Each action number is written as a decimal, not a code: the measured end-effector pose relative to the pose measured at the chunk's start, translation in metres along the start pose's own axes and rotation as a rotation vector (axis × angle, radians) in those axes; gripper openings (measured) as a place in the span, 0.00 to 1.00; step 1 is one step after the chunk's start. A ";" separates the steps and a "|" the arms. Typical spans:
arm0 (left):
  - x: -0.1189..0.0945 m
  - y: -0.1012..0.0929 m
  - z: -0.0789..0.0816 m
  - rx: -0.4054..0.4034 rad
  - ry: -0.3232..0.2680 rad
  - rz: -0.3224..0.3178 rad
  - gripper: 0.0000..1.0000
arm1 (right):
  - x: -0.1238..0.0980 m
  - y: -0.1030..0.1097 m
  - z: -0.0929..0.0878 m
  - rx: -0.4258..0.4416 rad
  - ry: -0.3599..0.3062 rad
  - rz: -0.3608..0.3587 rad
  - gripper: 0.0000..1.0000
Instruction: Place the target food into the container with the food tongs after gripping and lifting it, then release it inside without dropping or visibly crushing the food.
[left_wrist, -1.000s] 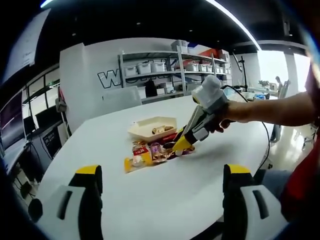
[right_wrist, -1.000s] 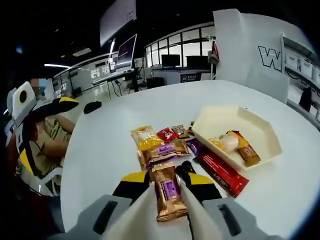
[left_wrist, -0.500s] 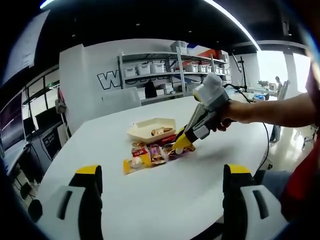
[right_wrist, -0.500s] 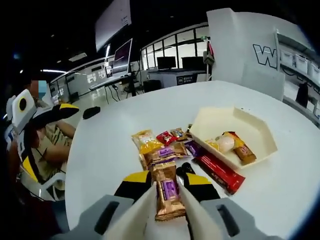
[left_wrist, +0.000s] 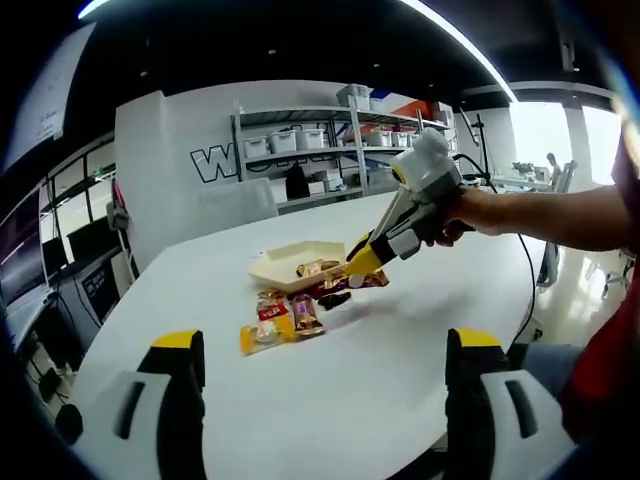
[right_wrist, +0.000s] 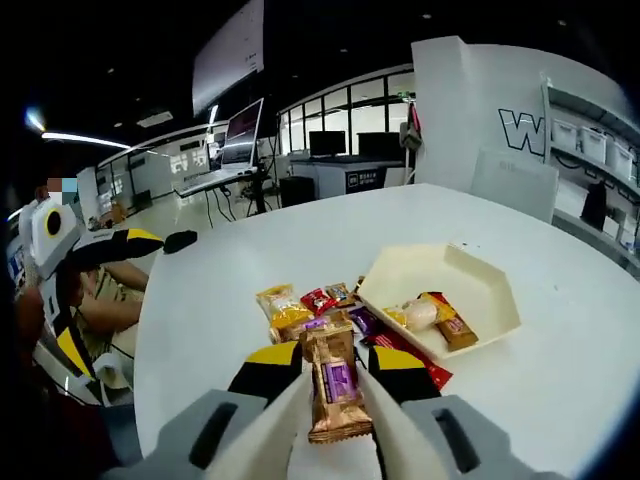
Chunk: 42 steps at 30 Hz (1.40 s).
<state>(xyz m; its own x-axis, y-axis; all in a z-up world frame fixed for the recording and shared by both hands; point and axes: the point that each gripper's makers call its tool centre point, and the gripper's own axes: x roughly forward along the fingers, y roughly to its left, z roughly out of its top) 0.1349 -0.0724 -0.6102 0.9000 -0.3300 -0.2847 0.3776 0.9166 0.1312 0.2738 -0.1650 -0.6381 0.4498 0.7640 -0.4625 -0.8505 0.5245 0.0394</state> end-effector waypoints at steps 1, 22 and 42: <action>0.000 0.000 0.000 0.001 0.001 0.000 0.98 | -0.002 -0.002 0.001 0.001 -0.004 -0.005 0.21; 0.002 0.001 -0.004 0.000 0.006 -0.006 0.98 | -0.004 -0.020 0.017 0.026 -0.049 -0.044 0.20; 0.002 0.005 -0.002 -0.001 0.006 0.002 0.98 | 0.014 -0.016 -0.016 0.024 0.025 -0.030 0.23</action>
<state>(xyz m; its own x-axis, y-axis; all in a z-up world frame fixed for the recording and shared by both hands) 0.1383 -0.0679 -0.6124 0.8995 -0.3269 -0.2899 0.3756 0.9175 0.1310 0.2893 -0.1690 -0.6590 0.4683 0.7383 -0.4855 -0.8297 0.5564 0.0458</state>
